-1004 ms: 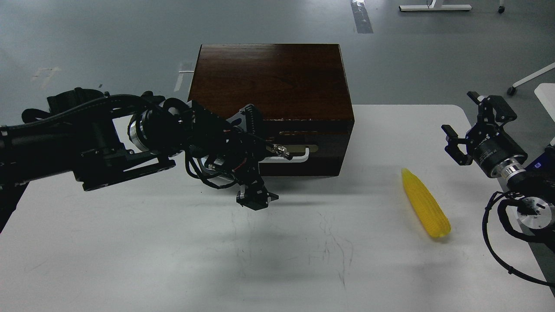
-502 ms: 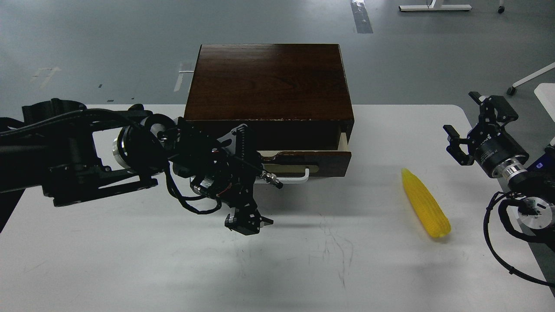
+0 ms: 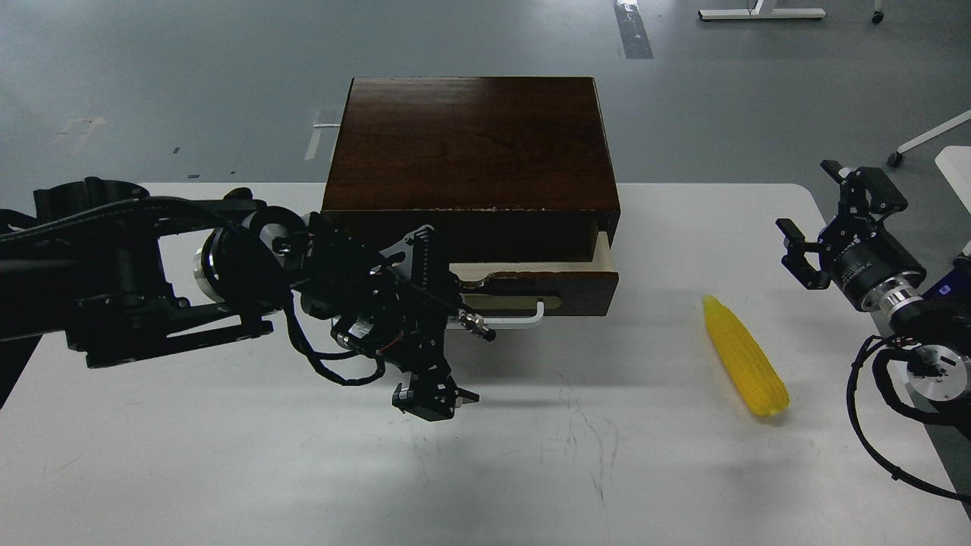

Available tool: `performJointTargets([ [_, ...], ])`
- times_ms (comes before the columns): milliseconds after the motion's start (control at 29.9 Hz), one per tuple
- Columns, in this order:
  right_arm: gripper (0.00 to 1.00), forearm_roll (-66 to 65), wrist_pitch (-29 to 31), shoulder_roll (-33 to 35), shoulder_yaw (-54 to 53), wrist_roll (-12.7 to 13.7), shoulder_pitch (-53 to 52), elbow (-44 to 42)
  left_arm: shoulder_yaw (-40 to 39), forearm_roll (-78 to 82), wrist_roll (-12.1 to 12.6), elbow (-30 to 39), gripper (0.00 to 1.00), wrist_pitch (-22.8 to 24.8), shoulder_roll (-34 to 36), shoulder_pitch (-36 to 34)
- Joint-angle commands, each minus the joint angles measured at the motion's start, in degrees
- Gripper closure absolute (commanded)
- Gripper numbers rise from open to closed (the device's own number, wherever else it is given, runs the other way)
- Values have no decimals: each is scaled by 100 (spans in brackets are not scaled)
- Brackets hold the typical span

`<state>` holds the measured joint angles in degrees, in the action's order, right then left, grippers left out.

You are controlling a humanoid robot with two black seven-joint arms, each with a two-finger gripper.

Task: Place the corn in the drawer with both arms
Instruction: 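Hold the left gripper at the opened drawer front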

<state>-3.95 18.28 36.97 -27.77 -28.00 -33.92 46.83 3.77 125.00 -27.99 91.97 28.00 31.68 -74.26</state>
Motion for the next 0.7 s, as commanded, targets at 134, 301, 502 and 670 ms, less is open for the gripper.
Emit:
performJointTargets([
  [134,0,0,0,21,0,0,0,-7,10,0,-1,-4,2,0,111,-19],
  [301,0,0,0,21,0,0,0,-7,10,0,-1,-13,2,0,137,-10],
  [502,0,0,0,21,0,0,26,-7,10,0,-1,-30,2,0,128,-10],
  [670,0,0,0,21,0,0,35,-7,10,0,-1,-30,2,0,111,-36],
])
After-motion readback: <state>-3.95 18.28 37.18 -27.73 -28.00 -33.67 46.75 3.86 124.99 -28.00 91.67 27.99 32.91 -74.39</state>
